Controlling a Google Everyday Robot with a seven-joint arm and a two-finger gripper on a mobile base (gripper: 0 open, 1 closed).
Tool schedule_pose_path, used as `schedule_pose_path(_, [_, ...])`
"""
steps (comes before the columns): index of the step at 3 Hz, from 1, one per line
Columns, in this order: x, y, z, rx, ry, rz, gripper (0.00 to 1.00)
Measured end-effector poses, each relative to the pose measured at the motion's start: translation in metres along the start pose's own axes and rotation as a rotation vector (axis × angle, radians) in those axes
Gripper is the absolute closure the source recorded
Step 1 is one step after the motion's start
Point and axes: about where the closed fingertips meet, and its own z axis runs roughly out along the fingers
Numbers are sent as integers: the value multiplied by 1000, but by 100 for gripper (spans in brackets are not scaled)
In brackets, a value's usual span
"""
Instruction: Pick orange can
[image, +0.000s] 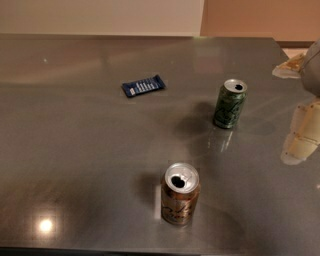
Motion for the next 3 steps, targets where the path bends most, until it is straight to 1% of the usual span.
schedule_pose_path(1, [-5, 25, 8, -52, -64, -59, 0])
schedule_pose_path(2, [-17, 55, 19, -114, -123, -125, 0])
schedule_pose_path(3, [-29, 78, 28, -159, -185, -173, 0])
